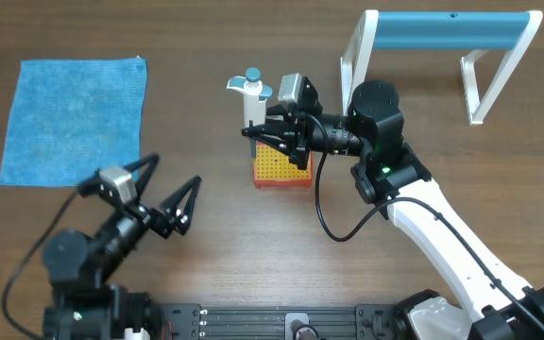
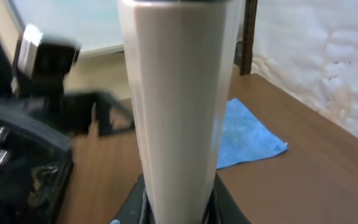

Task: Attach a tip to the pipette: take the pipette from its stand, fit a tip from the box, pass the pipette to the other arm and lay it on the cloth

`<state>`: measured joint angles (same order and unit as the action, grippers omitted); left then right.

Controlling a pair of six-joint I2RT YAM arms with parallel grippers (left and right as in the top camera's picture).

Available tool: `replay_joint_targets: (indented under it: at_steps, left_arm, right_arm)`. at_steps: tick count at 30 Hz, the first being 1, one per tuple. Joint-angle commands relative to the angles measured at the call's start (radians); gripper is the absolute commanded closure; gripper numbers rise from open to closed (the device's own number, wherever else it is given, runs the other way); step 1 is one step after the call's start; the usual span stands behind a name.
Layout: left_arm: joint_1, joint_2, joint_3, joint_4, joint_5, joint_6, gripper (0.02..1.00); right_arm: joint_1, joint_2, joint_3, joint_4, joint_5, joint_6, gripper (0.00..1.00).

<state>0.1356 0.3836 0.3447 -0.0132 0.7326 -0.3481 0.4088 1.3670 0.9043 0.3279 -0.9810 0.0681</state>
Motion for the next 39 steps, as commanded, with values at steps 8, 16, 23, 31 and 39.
replay_joint_targets:
  at_steps: [8,16,23,31,39]
  left_arm:
    - [0.071,0.843,0.54,0.198,0.767,-0.419,0.02]
    - [-0.175,0.848,0.54,0.661,0.757,-0.426,0.023]
    - [-0.185,0.848,0.54,0.673,0.745,-0.426,0.023]
    - [-0.261,0.848,0.54,0.673,0.655,-0.422,0.084]
    - [-0.261,0.848,0.54,0.673,0.655,-0.422,0.757]
  right_arm:
    - [0.006,-0.017,0.02,0.01,-0.162,0.142,0.923]
    - [0.007,-0.017,0.02,0.011,-0.166,0.183,0.923]
    - [0.031,-0.017,0.02,0.056,-0.243,0.216,0.923]
    - [0.069,-0.017,0.02,0.059,-0.238,0.216,0.923]
    - [0.069,-0.015,0.02,0.058,-0.179,0.216,0.921]
